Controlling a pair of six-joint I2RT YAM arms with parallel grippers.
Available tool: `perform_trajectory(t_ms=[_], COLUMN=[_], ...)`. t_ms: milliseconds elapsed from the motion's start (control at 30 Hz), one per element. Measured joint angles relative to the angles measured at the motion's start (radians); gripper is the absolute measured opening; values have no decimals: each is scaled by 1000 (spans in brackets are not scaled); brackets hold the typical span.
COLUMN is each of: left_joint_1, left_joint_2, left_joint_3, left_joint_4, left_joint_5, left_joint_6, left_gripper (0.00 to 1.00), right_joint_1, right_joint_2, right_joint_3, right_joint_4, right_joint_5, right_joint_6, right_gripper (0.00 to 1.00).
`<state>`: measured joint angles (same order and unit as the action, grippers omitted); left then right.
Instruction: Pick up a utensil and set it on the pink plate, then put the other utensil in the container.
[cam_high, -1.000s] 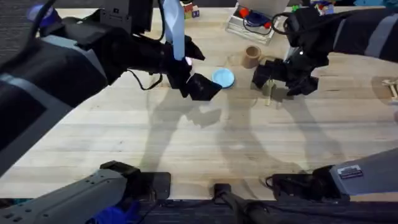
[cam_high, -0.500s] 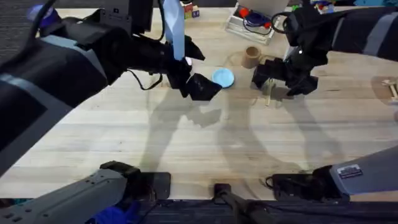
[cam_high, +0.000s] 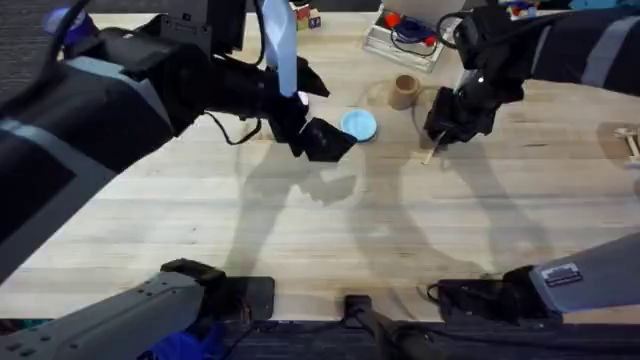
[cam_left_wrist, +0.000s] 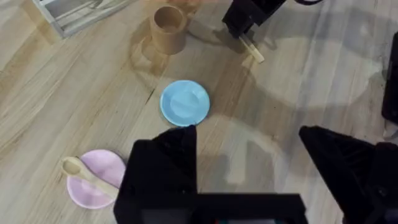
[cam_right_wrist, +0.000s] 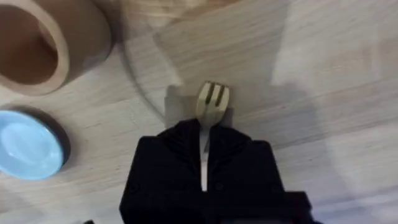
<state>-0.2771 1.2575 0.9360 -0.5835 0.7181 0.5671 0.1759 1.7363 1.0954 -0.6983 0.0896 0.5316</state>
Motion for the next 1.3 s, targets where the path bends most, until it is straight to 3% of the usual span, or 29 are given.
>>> perform_trajectory(t_ms=[433, 667, 933, 1300], left_joint_1=[0, 0, 0, 0], left_joint_2=[0, 0, 0, 0], left_joint_3=[0, 0, 0, 0], left_joint_4=[0, -1, -4, -4], left_joint_5=[0, 0, 0, 0], left_joint_6=[0, 0, 0, 0], left_gripper=[993, 993, 994, 994], right_joint_1=[6, 5, 5, 5], right_joint_2=[32, 18, -144, -339], right_joint_3=[69, 99, 185, 194], right_joint_4=[-147, -222, -217, -161], right_joint_5=[49, 100, 113, 120], right_joint_6=[-1, -97, -212, -361], right_gripper=[31, 33, 32, 32])
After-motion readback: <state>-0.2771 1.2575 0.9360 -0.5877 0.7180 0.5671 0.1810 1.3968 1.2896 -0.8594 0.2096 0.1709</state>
